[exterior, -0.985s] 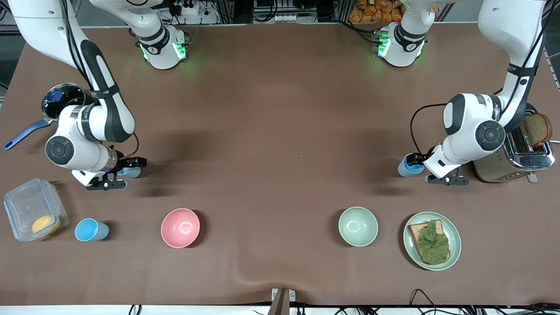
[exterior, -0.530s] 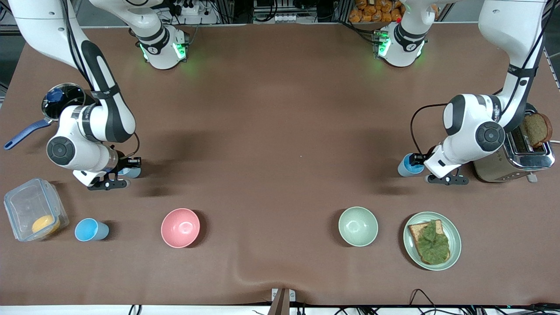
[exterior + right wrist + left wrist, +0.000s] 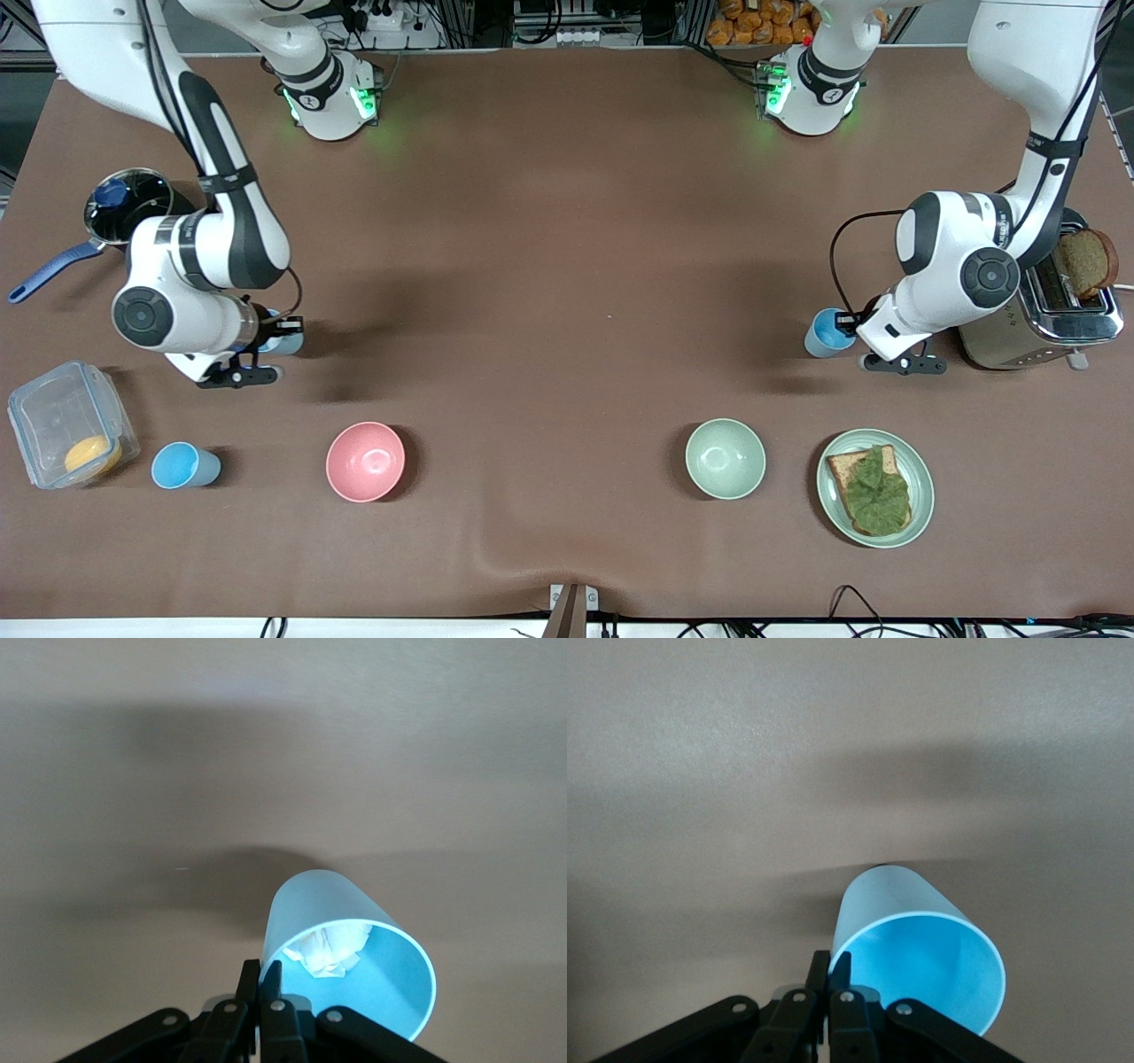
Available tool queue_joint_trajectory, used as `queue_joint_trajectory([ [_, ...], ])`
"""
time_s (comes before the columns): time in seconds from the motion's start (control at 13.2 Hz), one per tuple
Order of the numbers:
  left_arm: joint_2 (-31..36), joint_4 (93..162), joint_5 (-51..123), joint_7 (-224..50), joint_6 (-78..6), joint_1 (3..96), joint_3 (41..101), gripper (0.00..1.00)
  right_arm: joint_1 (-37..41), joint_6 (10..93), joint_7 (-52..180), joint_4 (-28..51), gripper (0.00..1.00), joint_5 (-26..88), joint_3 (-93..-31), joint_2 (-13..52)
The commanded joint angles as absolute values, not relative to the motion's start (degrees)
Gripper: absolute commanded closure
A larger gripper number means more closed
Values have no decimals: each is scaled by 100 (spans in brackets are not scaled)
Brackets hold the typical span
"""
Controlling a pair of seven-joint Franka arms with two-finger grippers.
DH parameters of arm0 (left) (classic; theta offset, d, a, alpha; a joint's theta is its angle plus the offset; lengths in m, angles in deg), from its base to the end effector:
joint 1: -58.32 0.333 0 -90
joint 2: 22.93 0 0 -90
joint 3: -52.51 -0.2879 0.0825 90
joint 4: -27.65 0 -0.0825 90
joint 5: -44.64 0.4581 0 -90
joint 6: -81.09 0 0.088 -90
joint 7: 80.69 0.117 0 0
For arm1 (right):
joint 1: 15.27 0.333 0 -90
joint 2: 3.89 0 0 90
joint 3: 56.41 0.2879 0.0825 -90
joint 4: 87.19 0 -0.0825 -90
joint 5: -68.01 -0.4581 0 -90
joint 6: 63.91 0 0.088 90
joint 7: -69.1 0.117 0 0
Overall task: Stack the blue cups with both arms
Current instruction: 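Close the right gripper on the blue cup and lift it, then carry the cup to mid-table with the right gripper while the left gripper follows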
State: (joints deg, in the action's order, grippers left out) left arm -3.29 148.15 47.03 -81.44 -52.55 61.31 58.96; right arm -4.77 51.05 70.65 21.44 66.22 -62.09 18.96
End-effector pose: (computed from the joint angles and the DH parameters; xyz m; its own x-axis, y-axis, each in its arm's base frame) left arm 0.6048 -0.0384 0.1528 0.9912 -0.0734 -0.1106 -0.0728 -0.9973 0.0095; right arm 0.6347 0.0551 0.1886 0.9588 0.0370 -0.2816 0.0452 -0.9987 0.0226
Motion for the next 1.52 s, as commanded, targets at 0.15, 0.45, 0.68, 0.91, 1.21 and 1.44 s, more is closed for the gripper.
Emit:
queue_joint_trajectory([
  [0.15, -719, 14728, 4579, -8191, -5233, 6131, 6077, 100, 632, 4577, 8663, 1451, 100, 5783, -6230, 1923],
  [0.45, -825, 13974, 4579, -8376, -4340, 6131, 6288, 100, 1731, 4831, 10291, 897, 100, 5299, -6230, 2343],
  [0.68, -843, 13498, 4570, -8648, -3819, 6140, 6507, 100, 2198, 5489, 10925, 685, 100, 5280, -6230, 2783],
  [0.91, -843, 13155, 4570, -8780, -3546, 6131, 6745, 100, 2445, 5939, 11234, 632, 100, 5272, -6230, 3135],
  [1.21, -816, 12838, 4570, -9832, -3326, 6113, 7288, 100, 2516, 5931, 11472, 377, 1, 5289, -6230, 3277],
  [1.44, -729, 12663, 4570, -10939, -3326, 6069, 7807, 100, 2446, 5503, 11402, -8, 0, 5289, -6239, 3154],
])
